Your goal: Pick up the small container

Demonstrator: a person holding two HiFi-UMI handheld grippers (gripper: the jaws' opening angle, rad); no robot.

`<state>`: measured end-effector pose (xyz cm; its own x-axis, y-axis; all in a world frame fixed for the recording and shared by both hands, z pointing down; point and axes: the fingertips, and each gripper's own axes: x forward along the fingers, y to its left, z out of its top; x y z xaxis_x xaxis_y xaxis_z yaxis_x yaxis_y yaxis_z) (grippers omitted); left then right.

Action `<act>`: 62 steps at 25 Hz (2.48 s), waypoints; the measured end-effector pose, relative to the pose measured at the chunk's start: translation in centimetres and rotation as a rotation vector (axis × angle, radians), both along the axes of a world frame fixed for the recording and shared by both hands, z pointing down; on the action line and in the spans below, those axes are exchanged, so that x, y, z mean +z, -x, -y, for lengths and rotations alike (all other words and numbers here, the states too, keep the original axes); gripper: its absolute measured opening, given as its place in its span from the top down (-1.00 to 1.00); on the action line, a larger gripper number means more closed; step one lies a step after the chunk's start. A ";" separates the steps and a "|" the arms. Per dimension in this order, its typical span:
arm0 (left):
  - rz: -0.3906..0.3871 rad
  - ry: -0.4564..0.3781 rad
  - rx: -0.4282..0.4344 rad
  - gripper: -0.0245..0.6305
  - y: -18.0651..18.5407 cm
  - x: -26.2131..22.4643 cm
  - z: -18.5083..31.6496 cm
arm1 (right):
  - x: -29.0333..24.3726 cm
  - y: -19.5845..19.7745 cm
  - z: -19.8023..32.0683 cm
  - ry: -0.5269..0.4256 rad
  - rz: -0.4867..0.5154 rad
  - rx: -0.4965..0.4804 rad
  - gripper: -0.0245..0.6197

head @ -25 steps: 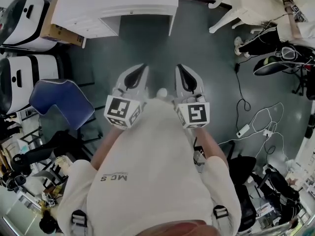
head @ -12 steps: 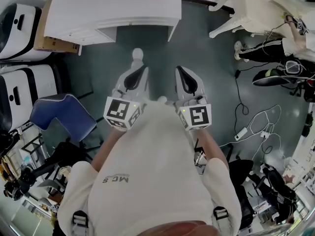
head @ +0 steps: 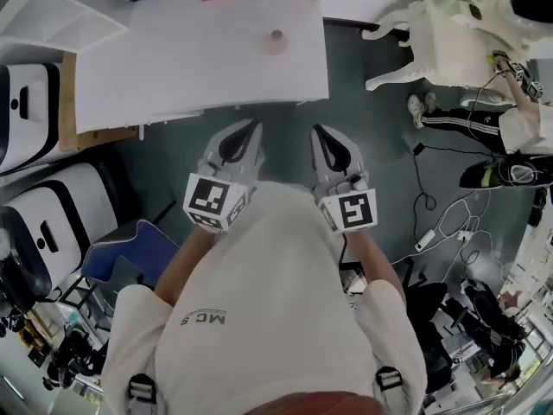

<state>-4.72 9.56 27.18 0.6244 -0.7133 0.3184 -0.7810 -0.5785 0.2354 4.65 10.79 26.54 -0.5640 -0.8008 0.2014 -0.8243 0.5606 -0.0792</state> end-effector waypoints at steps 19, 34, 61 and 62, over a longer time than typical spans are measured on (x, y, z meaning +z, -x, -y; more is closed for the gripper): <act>0.059 0.078 0.025 0.93 0.4 4.7 16.5 | 3.0 0.9 16.8 0.023 0.017 -0.027 0.83; 0.066 0.121 0.002 0.93 2.0 11.5 20.7 | 10.8 4.6 22.9 0.019 0.016 0.005 0.65; 0.082 0.195 0.009 0.93 3.4 22.3 22.9 | 24.7 6.5 27.9 0.053 -0.037 0.079 0.39; 0.080 0.199 0.009 0.93 3.7 22.6 22.9 | 25.3 6.9 28.0 0.068 -0.045 0.079 0.39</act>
<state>-8.47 -13.38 49.81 0.5973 -0.6259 0.5015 -0.7969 -0.5338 0.2828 -2.21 -17.23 51.84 -0.4889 -0.8259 0.2808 -0.8692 0.4884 -0.0769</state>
